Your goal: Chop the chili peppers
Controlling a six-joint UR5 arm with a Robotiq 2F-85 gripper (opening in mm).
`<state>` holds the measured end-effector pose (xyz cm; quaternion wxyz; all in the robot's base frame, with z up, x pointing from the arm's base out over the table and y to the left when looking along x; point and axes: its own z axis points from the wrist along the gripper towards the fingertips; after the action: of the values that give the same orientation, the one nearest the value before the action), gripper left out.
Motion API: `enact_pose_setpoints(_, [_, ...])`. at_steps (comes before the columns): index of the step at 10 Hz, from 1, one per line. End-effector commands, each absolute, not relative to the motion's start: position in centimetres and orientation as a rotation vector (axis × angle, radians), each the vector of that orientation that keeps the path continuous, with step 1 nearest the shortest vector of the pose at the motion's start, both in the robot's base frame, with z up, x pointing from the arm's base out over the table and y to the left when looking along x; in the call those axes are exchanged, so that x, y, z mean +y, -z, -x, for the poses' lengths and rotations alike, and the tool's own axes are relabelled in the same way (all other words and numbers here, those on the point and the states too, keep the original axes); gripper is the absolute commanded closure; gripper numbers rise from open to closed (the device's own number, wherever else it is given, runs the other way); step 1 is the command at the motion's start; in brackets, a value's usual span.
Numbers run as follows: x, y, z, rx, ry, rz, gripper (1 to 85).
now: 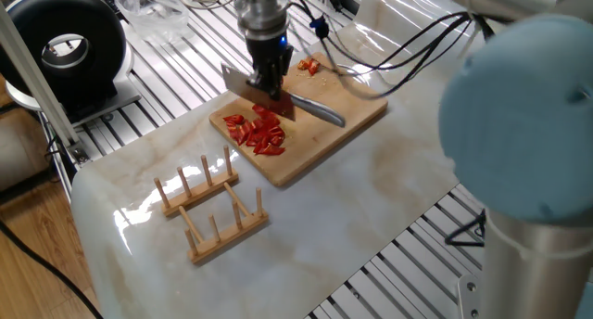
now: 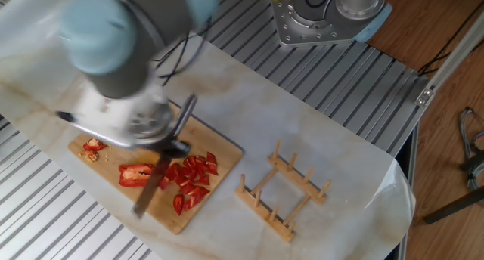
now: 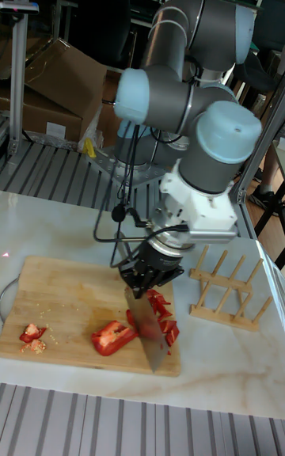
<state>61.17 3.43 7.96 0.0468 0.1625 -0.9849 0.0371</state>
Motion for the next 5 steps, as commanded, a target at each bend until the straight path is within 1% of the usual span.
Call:
enact_pose_setpoints(1, [5.3,-8.7,-59.0,-2.98,-0.137,-0.552,84.3])
enact_pose_setpoints(3, [4.9,-9.3,-58.4,-2.993,-0.156,-0.536,84.3])
enact_pose_setpoints(5, [4.0,-9.6,-58.2,-2.995,-0.208,-0.5,84.3])
